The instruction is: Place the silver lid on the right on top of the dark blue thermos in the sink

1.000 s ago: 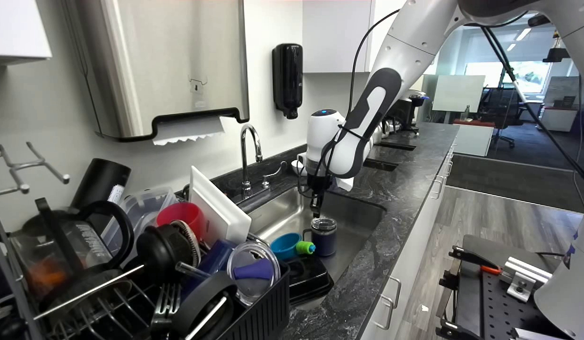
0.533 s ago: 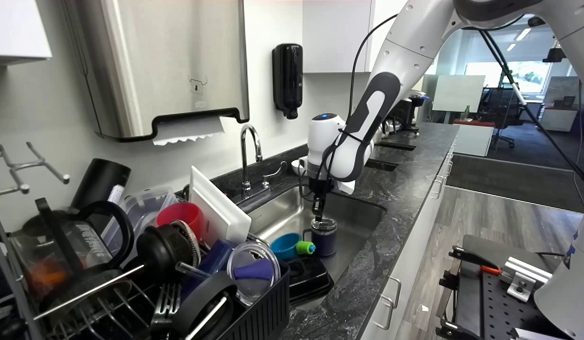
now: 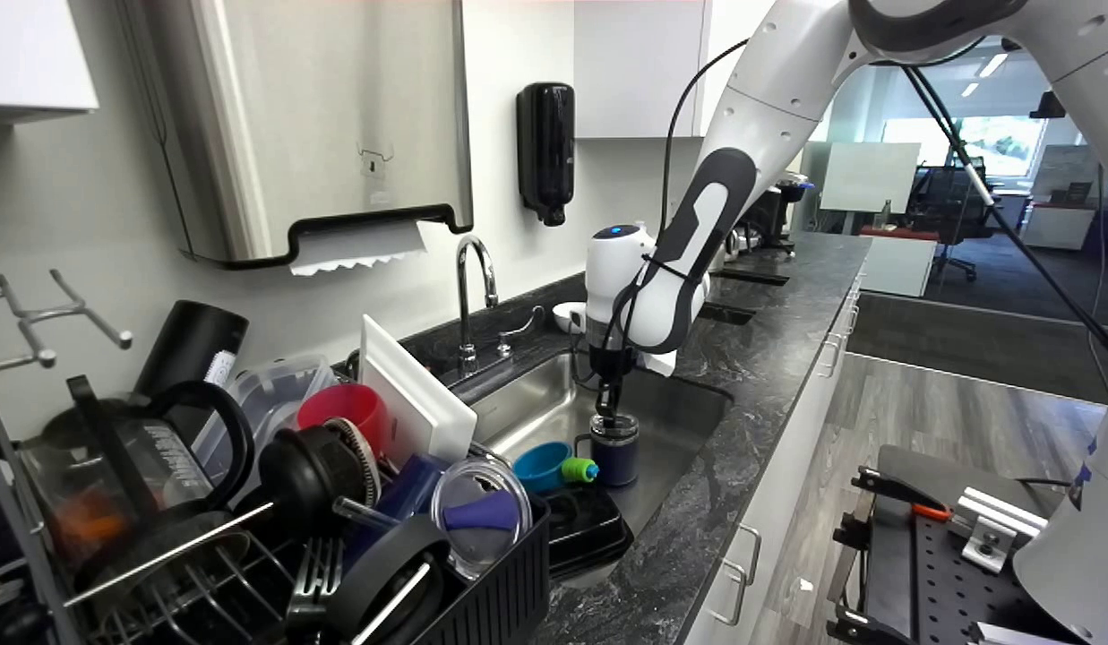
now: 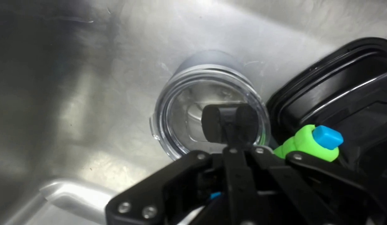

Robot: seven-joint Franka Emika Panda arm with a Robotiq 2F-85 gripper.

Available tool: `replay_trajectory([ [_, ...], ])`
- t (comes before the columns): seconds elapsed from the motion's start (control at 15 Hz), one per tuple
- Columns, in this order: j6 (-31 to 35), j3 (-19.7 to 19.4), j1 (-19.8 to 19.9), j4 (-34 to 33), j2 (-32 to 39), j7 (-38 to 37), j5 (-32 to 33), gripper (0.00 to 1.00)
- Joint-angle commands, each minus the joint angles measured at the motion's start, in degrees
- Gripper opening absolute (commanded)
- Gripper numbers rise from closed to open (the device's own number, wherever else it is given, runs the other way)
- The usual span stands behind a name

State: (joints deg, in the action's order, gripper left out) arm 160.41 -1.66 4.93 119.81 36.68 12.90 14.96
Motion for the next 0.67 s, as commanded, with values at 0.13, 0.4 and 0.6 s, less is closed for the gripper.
replay_trajectory([
  [0.13,1.48,-0.05,0.32,-0.58,1.01,1.32,-0.52,0.00],
  [0.4,1.16,-0.21,0.23,-1.54,2.10,1.22,-0.53,0.00],
  [0.6,1.19,-0.29,0.21,-2.21,2.78,1.14,-0.53,0.00],
])
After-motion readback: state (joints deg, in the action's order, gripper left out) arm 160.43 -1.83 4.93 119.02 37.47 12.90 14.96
